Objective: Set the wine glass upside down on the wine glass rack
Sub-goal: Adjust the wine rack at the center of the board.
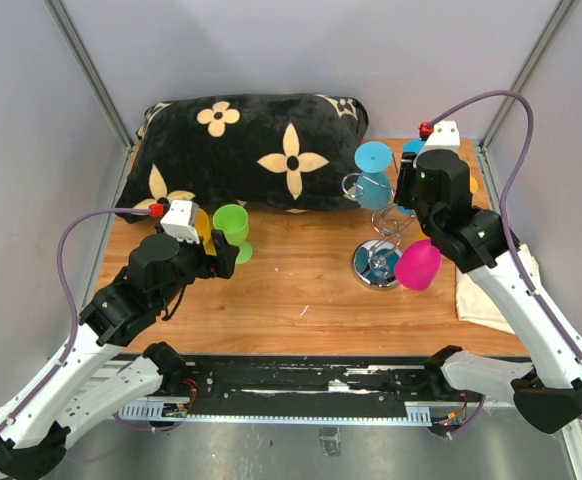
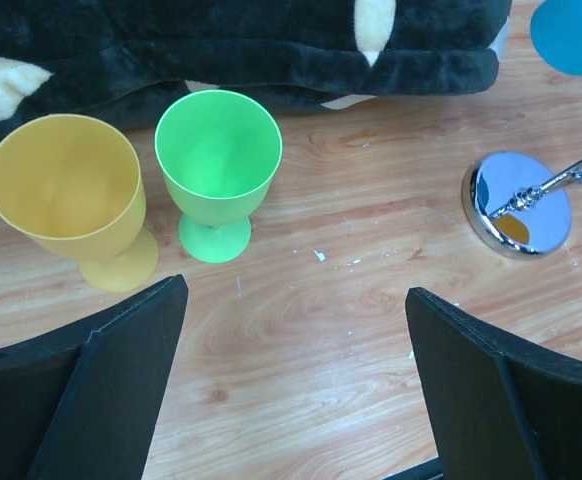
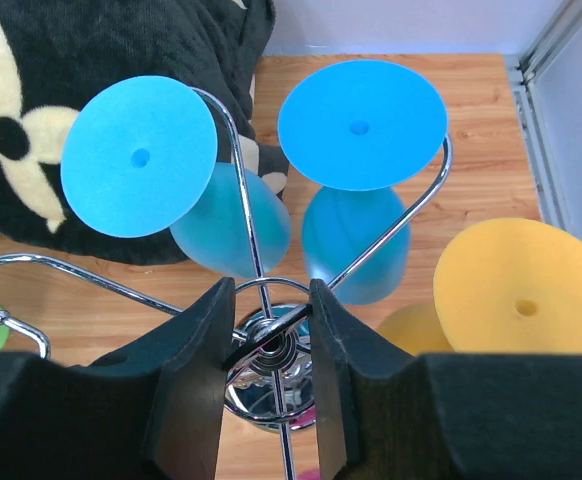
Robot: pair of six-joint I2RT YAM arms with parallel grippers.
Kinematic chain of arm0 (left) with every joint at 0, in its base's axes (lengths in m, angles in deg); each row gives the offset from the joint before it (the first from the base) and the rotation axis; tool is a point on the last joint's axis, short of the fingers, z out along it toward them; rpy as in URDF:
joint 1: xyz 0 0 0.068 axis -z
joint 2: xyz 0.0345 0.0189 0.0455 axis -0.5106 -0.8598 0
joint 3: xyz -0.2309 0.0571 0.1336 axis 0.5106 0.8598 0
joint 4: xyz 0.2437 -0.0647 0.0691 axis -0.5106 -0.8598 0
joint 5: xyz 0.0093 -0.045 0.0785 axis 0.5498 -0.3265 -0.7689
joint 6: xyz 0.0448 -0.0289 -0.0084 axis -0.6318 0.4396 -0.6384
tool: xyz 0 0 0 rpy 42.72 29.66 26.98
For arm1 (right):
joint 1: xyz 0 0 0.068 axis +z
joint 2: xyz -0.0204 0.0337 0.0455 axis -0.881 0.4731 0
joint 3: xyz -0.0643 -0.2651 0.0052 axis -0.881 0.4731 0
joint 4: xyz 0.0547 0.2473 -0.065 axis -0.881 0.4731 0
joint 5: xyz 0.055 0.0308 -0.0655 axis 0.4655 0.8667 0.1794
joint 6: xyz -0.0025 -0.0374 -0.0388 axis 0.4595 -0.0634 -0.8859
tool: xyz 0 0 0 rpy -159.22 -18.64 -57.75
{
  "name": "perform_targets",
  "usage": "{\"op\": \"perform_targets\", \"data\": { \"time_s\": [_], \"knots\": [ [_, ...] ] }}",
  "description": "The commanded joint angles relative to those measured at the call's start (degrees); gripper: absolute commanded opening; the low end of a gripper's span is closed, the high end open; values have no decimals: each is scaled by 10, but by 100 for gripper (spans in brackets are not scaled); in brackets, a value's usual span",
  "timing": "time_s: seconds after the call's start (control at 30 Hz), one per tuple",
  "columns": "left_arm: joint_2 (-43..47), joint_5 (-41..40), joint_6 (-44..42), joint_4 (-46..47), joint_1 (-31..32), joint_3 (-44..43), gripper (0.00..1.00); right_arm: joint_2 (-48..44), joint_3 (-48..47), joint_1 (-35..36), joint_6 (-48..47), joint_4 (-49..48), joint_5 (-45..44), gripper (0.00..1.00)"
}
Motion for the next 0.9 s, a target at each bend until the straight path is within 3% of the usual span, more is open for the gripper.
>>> {"op": "perform_targets", "data": {
  "time_s": [0.0, 0.37, 0.87],
  "knots": [
    [8, -12, -1, 7, 0, 7, 95, -22, -11, 12, -80, -85, 14, 1],
    [10, -15, -1, 9, 0, 11, 95, -30, 2, -1, -236, -161, 155, 1],
    [9, -19, 1, 6, 0, 13, 96, -20, 14, -59, -273, -177, 261, 3]
  ]
}}
